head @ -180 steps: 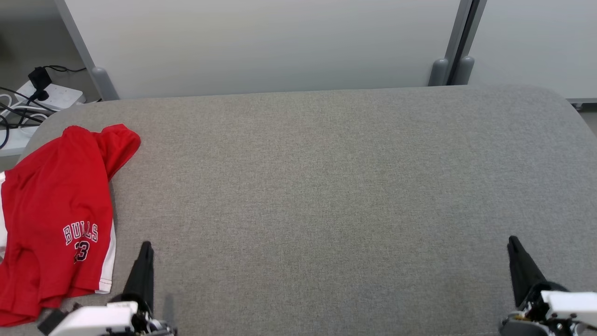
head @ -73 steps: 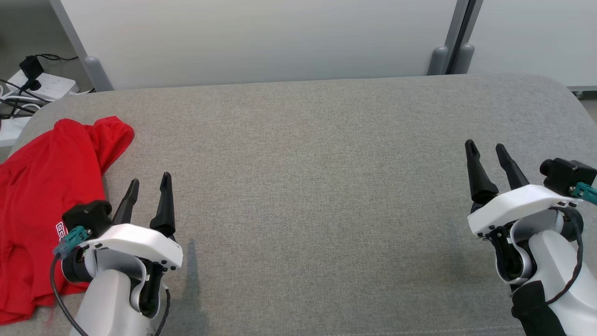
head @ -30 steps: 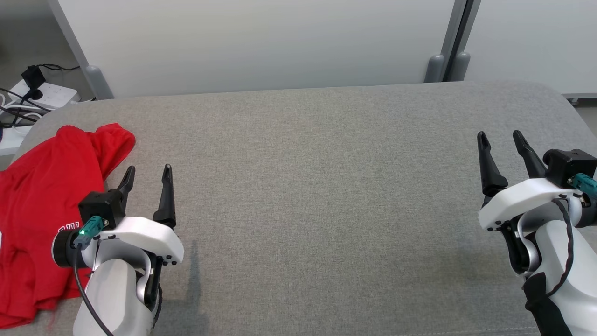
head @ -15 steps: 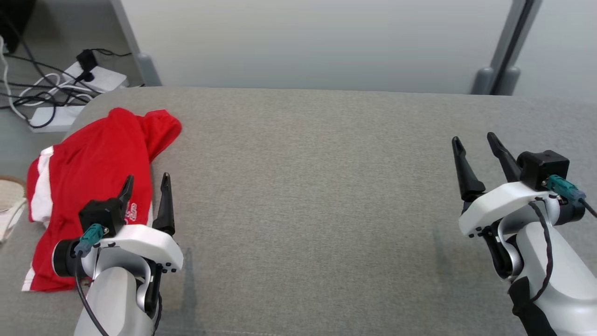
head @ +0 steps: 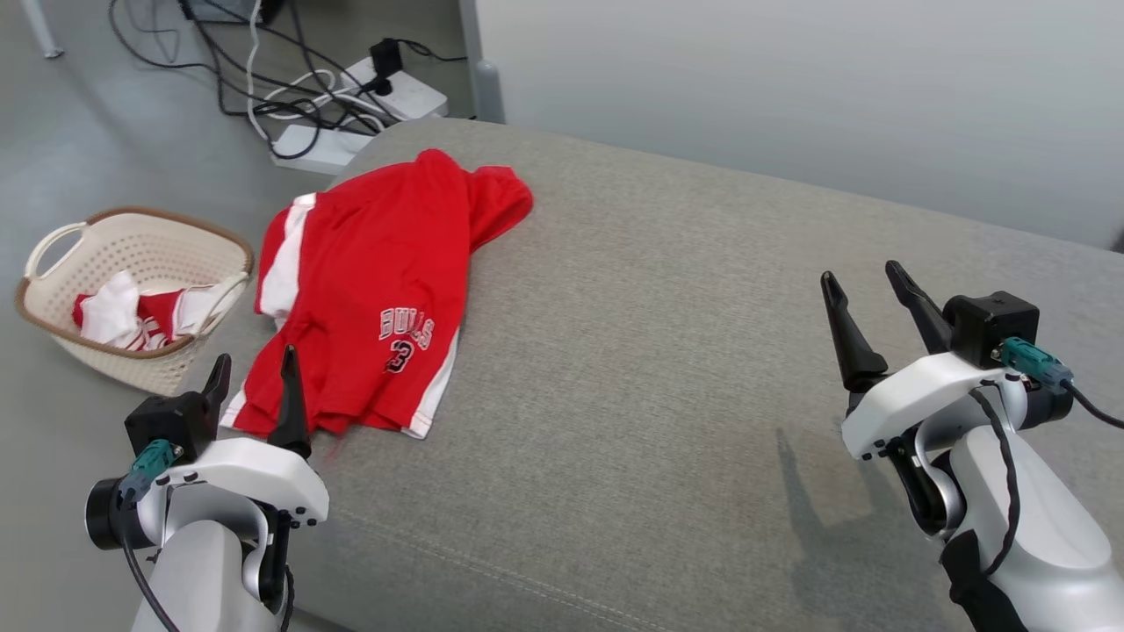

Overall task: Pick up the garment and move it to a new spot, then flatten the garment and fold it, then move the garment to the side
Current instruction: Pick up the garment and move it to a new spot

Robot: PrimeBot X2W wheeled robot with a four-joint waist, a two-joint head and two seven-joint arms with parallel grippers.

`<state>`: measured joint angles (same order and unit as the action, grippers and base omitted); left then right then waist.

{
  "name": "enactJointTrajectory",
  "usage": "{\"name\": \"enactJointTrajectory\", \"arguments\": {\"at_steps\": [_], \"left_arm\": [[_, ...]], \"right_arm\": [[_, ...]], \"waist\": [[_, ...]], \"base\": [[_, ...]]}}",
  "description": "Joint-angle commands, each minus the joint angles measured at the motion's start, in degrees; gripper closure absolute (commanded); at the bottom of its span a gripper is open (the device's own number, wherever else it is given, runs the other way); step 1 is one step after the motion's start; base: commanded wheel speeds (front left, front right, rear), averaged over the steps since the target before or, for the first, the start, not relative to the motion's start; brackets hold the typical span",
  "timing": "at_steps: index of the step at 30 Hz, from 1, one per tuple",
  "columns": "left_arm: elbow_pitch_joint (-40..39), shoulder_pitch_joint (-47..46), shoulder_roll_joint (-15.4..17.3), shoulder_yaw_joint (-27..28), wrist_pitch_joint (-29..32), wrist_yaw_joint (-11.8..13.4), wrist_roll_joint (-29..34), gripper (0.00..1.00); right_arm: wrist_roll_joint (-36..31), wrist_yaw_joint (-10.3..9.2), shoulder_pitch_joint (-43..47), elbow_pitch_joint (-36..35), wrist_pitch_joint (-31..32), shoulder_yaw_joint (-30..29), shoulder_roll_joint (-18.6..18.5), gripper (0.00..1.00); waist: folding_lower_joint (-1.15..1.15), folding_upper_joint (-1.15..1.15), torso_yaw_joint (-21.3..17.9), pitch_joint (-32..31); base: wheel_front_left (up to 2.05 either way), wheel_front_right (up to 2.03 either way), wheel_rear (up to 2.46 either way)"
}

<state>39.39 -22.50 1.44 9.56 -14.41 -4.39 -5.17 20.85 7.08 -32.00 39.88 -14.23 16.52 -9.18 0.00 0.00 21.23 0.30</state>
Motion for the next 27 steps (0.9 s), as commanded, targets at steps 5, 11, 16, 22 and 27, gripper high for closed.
{"name": "enactJointTrajectory", "arguments": {"at_steps": [5,11,16,22,27], "left_arm": [[-0.9,-0.4,1.7,2.4,-0.6,-0.2,-0.2,0.00],[-0.4,-0.8,1.6,3.4,-0.6,-1.4,-1.6,0.00],[2.7,-3.6,2.2,2.5,-0.6,-2.6,-3.0,0.00],[7.3,-9.3,5.1,-3.0,-0.6,-3.1,-6.2,0.00],[11.6,-13.5,7.9,-9.5,-0.6,-3.1,-12.5,0.00]], "right_arm": [[0.6,0.41,0.2,-1.3,-0.8,1.2,0.8,0.00],[0.8,0.41,-0.2,-1.0,-0.8,2.0,1.4,0.00],[1.2,0.41,-0.9,-0.6,-0.8,3.3,1.2,0.00],[1.9,0.41,-2.2,-0.2,-0.8,4.6,0.0,0.00],[2.2,0.41,-3.6,-0.4,-0.8,5.6,-1.1,0.00]], "waist": [[0.00,0.00,5.9,0.9],[0.00,0.00,7.1,2.0],[0.00,0.00,5.9,4.2],[0.00,0.00,3.0,8.1],[0.00,0.00,0.4,11.4]], "base": [[0.00,0.00,0.00],[0.00,0.00,0.00],[0.00,0.00,0.00],[0.00,0.00,0.00],[0.00,0.00,0.00]]}}
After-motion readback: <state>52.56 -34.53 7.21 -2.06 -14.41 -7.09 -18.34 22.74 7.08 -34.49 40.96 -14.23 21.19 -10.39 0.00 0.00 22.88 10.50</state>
